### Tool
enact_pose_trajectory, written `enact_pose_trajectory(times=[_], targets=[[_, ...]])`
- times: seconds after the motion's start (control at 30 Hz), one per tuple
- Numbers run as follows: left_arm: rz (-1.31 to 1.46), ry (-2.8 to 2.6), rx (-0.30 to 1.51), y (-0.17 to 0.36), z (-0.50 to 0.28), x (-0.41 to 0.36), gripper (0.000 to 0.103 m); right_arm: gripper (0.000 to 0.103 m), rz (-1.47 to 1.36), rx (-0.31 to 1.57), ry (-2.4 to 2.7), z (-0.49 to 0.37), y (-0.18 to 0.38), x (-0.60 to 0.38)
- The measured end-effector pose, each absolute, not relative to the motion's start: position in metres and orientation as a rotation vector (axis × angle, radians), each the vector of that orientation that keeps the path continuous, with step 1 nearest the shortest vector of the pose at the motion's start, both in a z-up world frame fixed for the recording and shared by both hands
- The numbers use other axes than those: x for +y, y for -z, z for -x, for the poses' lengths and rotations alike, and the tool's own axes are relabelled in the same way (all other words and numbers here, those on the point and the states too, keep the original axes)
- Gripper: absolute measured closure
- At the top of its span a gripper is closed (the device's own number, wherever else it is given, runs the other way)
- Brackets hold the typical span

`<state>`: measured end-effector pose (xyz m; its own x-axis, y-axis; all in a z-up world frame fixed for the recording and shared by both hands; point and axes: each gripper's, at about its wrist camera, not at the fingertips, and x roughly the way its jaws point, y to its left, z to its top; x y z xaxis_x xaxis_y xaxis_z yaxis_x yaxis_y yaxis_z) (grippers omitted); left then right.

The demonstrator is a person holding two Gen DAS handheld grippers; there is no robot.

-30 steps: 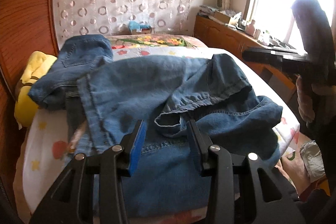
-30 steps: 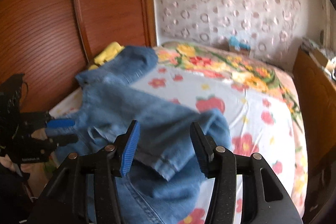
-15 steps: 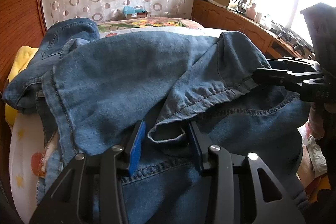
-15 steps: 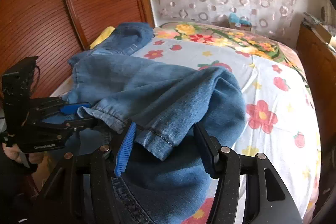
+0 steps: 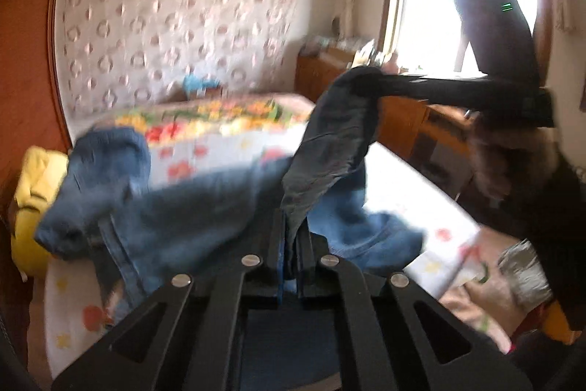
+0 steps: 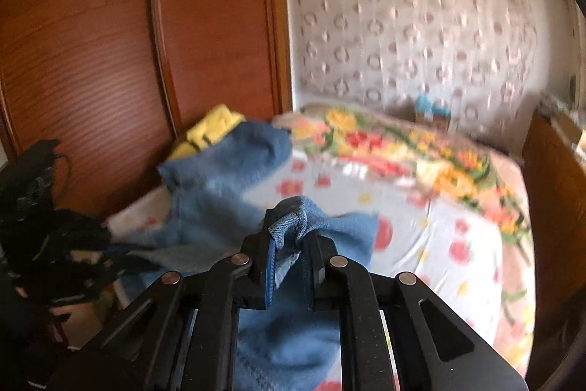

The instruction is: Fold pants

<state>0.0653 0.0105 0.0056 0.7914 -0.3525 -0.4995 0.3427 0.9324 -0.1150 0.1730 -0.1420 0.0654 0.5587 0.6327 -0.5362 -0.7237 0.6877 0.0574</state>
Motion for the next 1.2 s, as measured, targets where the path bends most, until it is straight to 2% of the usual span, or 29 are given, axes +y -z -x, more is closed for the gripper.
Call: enact_pose_trajectory(times=[0.17,0.3,0.5,0.67,0.7,0.77,0.8,0.83,1.0,1.2], targets=[[0.036,0.379,0.435,-0.059,-0.029,0.021,0.102,0.094,0.187,0.489,-0.843,-0.174,-0.109,-0.122],[0.034,0.333,0.428,-0.064,-0.016,0.038,0.102,0.094,0.220,0.498,-0.893,-0.179,-0.113,-0.083],[0.087,0.255,0.510,-0.025,-0.012,0.072,0.102,0.094,0.276,0.574,-0.988,-0.182,-0.075,-0.013],[0.147,0.169,0.634,0.033,-0.015,0.102,0.102,0.094,0.314,0.673,-1.024,-0.184,-0.026,0.036],[0.153,0.160,0.651,0.042,-0.017,0.102,0.102,0.091,0.320,0.695,-1.017,-0.185,-0.016,0.042],[0.175,0.142,0.690,0.061,-0.022,0.106,0.101,0.070,0.331,0.724,-0.993,-0.188,-0.001,0.049],[0.180,0.142,0.701,0.065,-0.022,0.104,0.100,0.051,0.330,0.731,-0.979,-0.189,0.003,0.047],[0.180,0.142,0.711,0.069,-0.025,0.102,0.098,0.048,0.316,0.730,-0.977,-0.189,0.005,0.043],[0.158,0.126,0.706,0.072,-0.027,0.098,0.086,0.047,0.282,0.699,-0.926,-0.191,-0.005,0.002],[0.151,0.129,0.670,0.061,-0.026,0.097,0.082,0.041,0.285,0.672,-0.839,-0.185,0.002,-0.061]])
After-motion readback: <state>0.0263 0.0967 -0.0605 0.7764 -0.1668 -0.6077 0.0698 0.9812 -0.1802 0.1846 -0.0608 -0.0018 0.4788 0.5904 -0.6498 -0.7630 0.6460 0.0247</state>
